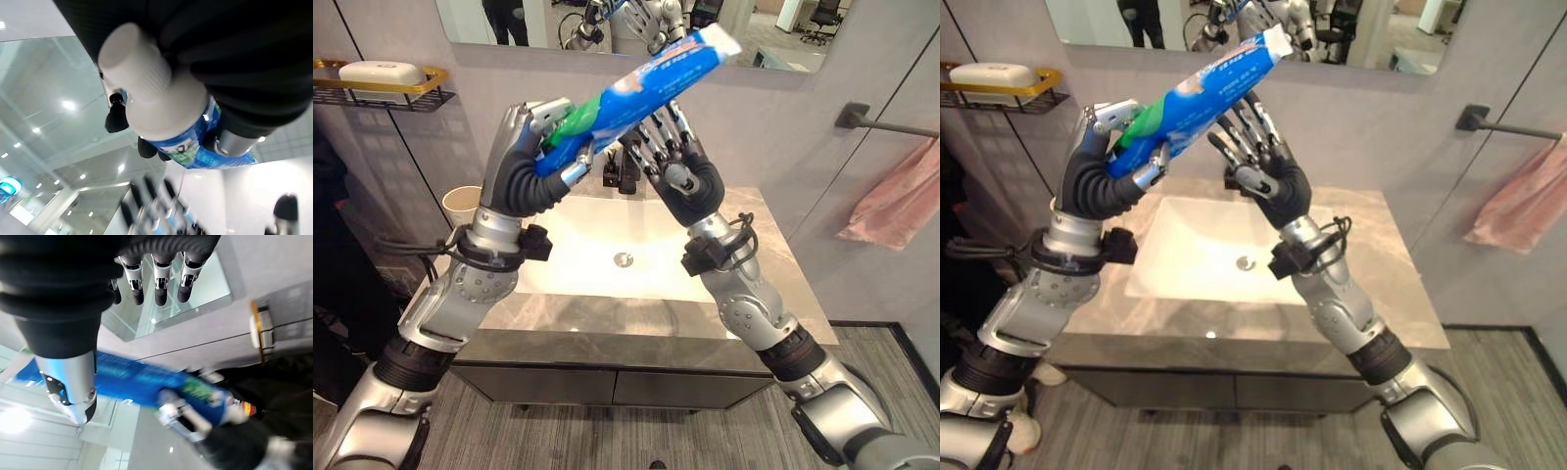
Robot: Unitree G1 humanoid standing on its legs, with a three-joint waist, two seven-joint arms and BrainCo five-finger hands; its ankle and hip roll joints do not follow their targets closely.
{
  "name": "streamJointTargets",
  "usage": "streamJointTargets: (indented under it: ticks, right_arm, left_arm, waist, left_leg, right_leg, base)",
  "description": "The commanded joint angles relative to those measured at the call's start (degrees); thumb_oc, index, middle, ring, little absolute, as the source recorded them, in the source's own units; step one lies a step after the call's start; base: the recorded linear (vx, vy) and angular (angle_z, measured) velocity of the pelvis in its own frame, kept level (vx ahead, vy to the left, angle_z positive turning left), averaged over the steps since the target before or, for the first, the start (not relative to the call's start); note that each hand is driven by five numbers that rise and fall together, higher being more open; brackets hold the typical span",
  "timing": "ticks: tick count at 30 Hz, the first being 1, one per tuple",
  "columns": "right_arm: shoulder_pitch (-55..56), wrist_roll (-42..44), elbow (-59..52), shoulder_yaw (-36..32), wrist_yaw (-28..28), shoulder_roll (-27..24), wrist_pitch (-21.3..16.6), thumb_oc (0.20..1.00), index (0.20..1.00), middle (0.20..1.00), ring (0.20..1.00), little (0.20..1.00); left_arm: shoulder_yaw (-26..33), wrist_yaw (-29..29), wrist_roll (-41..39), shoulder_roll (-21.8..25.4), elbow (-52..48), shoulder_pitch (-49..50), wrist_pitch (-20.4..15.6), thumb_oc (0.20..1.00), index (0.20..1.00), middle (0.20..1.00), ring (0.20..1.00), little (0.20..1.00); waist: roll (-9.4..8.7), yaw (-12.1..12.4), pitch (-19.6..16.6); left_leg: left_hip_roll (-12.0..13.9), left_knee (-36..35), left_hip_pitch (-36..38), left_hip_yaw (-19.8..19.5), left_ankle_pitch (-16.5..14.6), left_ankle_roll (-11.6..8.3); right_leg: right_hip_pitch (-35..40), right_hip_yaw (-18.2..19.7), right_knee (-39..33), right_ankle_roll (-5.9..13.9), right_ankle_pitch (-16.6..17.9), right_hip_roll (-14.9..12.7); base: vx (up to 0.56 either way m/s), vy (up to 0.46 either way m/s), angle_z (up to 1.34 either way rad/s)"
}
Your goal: Put brush and paste in cup on sink, flatten towel.
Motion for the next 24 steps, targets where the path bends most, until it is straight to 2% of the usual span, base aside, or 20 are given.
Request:
streamJointTargets:
  ticks: [1,7,14,17,21,23,24]
  right_arm:
    - [-5.19,1.77,-2.3,-2.4,-0.57,2.12,-4.49,1.0,1.0,1.0,1.0,1.0]
    - [-6.18,2.32,-2.36,-1.75,-0.69,3.85,-4.75,1.0,1.0,1.0,1.0,1.0]
    - [-5.26,3.12,-1.5,0.05,-0.04,3.39,-3.34,1.0,1.0,1.0,1.0,1.0]
    - [-4.84,3.36,-1.16,0.37,-0.02,3.54,-3.0,0.868,0.868,0.868,0.868,0.868]
    - [-3.8,4.08,-0.56,1.54,0.51,3.37,-2.05,0.84,0.84,0.84,0.84,0.84]
    - [-3.75,4.07,-0.28,1.63,0.44,3.14,-1.91,0.846,0.846,0.846,0.846,0.846]
    - [-3.66,3.96,-0.18,1.67,0.39,2.92,-1.76,0.884,0.884,0.884,0.884,0.884]
  left_arm:
    - [0.23,-0.01,-5.44,0.71,0.13,-1.77,-2.49,0.2,0.2,0.2,0.2,0.2]
    - [-0.17,-1.74,-8.75,-0.4,1.54,-0.08,-2.65,0.2,0.2,0.2,0.2,0.2]
    - [0.03,-3.14,-10.13,-0.61,2.77,2.25,-2.38,0.2,0.2,0.2,0.2,0.2]
    - [-0.07,-3.23,-9.98,-0.73,2.99,2.23,-2.19,0.2,0.2,0.2,0.2,0.2]
    - [-0.61,-3.56,-9.46,-0.49,3.05,1.62,-2.14,0.2,0.2,0.2,0.2,0.2]
    - [-1.14,-3.78,-9.37,-0.18,2.9,1.26,-2.23,0.2,0.2,0.2,0.2,0.2]
    - [-1.35,-3.92,-9.19,0.03,2.78,1.17,-2.21,0.2,0.2,0.2,0.2,0.2]
  waist:
    - [-3.27,1.02,-2.51]
    - [-3.42,1.4,-2.43]
    - [-3.35,1.22,-2.44]
    - [-3.27,1.1,-2.44]
    - [-3.03,0.75,-2.38]
    - [-2.98,0.63,-2.36]
    - [-2.98,0.58,-2.37]
  left_leg:
    - [0.03,0.35,-3.62,-1.13,2.25,-0.67]
    - [-0.28,0.35,-4.01,-1.28,2.24,-0.51]
    - [-0.34,0.35,-3.89,-0.88,2.16,-0.42]
    - [-0.37,0.35,-3.85,-0.8,2.12,-0.39]
    - [-0.27,0.35,-3.78,-0.52,2.16,-0.42]
    - [-0.24,0.35,-3.75,-0.41,2.19,-0.44]
    - [-0.21,0.35,-3.71,-0.37,2.19,-0.45]
  right_leg:
    - [2.01,-2.08,4.42,4.36,-4.02,-4.87]
    - [1.8,-2.04,4.32,4.38,-3.76,-5.06]
    - [1.55,-1.71,4.17,4.4,-3.43,-5.23]
    - [1.48,-1.69,4.17,4.41,-3.42,-5.24]
    - [1.4,-1.45,4.13,4.41,-3.43,-5.35]
    - [1.39,-1.33,4.12,4.41,-3.4,-5.33]
    - [1.39,-1.25,4.07,4.41,-3.38,-5.33]
  base:
    - [0.0,0.0,0.0]
    - [0.0,0.004,0.02]
    - [0.0,0.008,0.06]
    - [0.0,0.0,0.0]
    - [0.0,0.0,0.0]
    - [0.0,0.0,0.0]
    - [0.0,0.0,0.0]
